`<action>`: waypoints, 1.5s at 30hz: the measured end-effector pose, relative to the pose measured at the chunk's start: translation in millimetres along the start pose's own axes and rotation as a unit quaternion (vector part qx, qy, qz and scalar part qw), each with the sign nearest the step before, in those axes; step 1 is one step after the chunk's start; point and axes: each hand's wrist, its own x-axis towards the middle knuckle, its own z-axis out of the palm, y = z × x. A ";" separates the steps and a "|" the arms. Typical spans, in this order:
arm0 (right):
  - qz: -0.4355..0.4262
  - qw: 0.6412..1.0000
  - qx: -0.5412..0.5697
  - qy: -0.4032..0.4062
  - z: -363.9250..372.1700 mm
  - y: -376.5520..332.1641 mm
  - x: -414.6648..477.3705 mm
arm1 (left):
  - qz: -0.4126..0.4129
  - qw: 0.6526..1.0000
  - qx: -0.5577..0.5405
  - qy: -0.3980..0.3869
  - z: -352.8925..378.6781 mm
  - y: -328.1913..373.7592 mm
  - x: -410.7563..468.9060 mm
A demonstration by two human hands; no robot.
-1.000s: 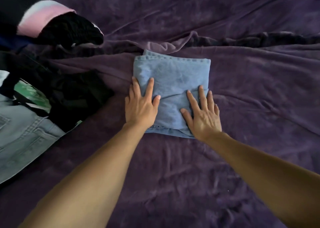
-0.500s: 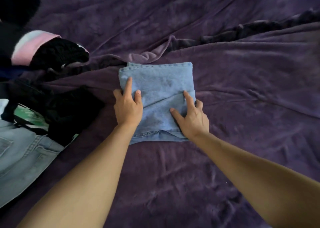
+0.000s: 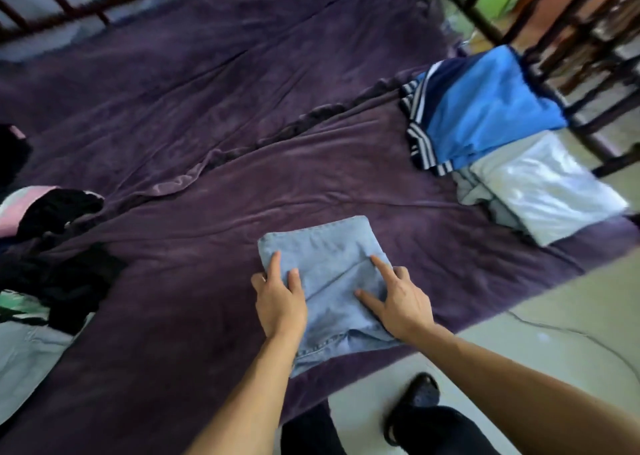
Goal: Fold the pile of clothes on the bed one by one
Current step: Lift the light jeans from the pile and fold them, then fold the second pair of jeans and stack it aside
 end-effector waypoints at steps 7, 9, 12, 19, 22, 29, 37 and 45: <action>0.002 0.998 -0.017 0.066 -138.7 139.9 -27.0 | 0.026 0.996 -0.073 -0.053 80.5 130.4 -104.9; 0.001 0.996 -0.030 0.088 -178.3 172.4 -24.9 | 0.042 0.991 -0.097 -0.080 100.7 168.8 -123.7; 0.007 0.991 -0.056 0.122 -231.5 211.6 -10.8 | 0.063 0.983 -0.128 -0.116 128.8 222.0 -136.8; 0.022 0.983 -0.103 0.151 -316.1 284.5 58.7 | 0.079 0.968 -0.158 -0.177 214.1 313.7 -120.7; 0.030 0.983 -0.130 0.128 -325.2 315.3 100.9 | 0.069 0.954 -0.141 -0.256 259.9 325.3 -98.2; 0.007 0.969 -0.229 0.093 -294.0 348.2 151.2 | 0.297 0.914 0.226 -0.160 315.1 315.8 -47.8; -0.020 0.968 -0.243 0.061 -231.8 376.3 173.7 | 0.386 0.795 0.369 -0.287 364.9 296.8 -6.4; -0.012 0.967 -0.253 0.011 -230.8 382.8 179.6 | 0.346 0.804 0.383 -0.295 354.6 311.5 -16.7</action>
